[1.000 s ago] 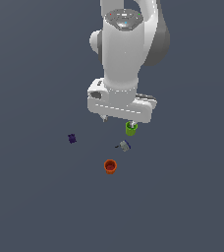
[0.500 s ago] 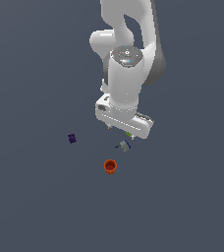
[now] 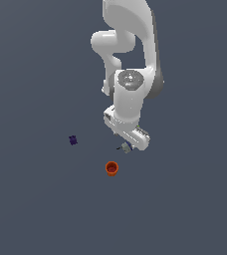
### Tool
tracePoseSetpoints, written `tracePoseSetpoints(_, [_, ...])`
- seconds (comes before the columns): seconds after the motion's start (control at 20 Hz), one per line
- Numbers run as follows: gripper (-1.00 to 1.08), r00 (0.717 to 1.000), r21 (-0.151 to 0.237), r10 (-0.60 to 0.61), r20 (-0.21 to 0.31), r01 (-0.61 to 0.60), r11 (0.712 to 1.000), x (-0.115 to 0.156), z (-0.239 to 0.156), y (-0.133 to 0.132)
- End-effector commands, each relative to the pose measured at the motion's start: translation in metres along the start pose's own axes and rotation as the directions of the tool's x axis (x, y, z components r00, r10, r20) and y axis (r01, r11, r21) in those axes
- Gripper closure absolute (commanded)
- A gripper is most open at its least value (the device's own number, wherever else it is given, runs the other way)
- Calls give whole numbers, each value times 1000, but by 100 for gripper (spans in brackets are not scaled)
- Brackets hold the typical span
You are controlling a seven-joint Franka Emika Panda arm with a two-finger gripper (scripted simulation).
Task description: Pick up a designated object from a clutter of objects.
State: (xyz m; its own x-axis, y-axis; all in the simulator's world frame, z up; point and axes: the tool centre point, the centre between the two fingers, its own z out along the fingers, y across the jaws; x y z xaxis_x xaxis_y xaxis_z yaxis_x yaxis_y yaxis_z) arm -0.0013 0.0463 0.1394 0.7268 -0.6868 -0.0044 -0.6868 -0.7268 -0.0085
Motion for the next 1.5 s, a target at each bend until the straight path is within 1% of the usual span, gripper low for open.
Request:
tracePoseSetpoints(0.0, [-92,998,-1,63,0,-63,998,-4,15,1])
tracePoseSetpoints(0.35, [-92,977,-4,213,-3,-214,977,-16,50,6])
tracePoseSetpoints(0.65, [-92,956,-6,293,-5,-293,956,-22,68,9])
tracePoseSetpoints(0.95, [-92,944,-6,329,-7,-329,944,-25,76,11])
tracePoseSetpoints(1.2, [-92,945,-7,327,-7,-328,945,-25,77,11])
tracePoseSetpoints(1.45, [-92,944,-7,329,-7,-329,944,-26,91,12])
